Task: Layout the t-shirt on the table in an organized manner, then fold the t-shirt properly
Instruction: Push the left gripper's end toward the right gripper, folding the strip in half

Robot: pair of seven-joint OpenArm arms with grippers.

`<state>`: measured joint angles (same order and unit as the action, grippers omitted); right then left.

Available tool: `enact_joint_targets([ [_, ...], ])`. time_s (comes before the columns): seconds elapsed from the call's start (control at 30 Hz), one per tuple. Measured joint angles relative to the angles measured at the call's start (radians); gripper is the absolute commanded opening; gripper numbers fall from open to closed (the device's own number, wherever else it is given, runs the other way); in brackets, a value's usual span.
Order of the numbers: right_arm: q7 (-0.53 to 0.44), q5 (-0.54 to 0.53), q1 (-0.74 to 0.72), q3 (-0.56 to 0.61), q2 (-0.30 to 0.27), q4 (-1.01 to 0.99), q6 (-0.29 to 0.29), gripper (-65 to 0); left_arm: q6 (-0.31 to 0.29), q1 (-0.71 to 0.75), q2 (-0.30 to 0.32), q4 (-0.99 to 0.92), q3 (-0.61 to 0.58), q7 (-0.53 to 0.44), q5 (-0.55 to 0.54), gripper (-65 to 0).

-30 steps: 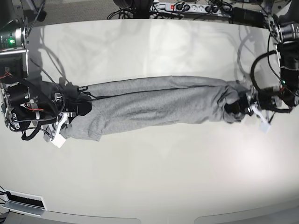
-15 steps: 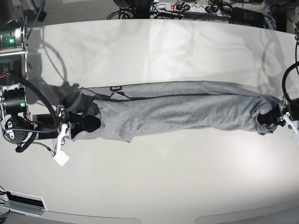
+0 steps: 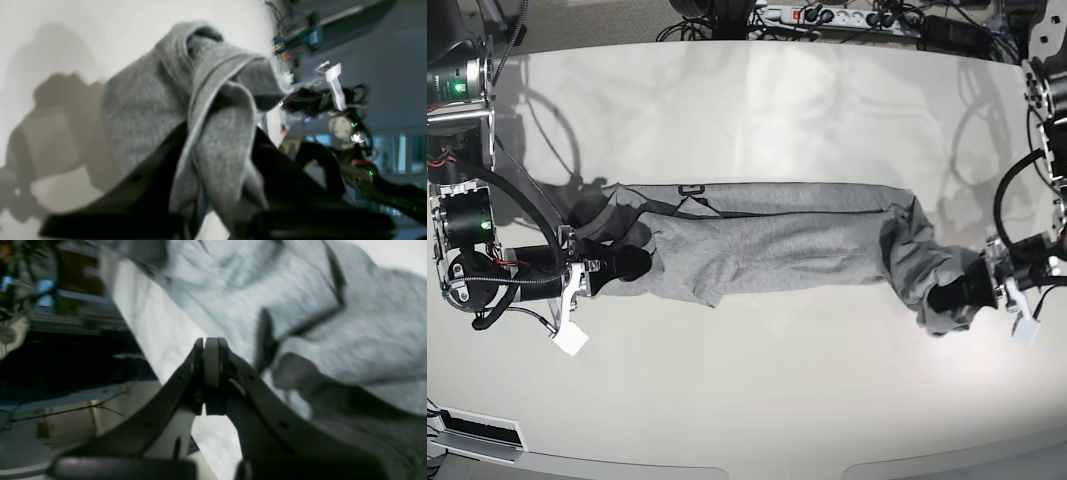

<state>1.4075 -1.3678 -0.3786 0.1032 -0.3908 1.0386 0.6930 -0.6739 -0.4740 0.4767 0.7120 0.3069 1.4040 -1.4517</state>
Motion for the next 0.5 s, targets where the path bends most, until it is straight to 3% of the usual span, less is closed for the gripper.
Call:
enact_joint_targets([
  [0.37, 0.0, -0.001, 0.0, 0.0, 0.0, 0.0, 0.0, -65.0, -0.018, 0.008, -0.227, 0.018, -0.02, 0.0, 0.0, -65.0],
  [0.5, 0.0, -0.001, 0.0, 0.0, 0.0, 0.0, 0.0, -65.0, -0.018, 0.008, -0.275, 0.018, -0.032, 0.002, 0.0, -65.0],
])
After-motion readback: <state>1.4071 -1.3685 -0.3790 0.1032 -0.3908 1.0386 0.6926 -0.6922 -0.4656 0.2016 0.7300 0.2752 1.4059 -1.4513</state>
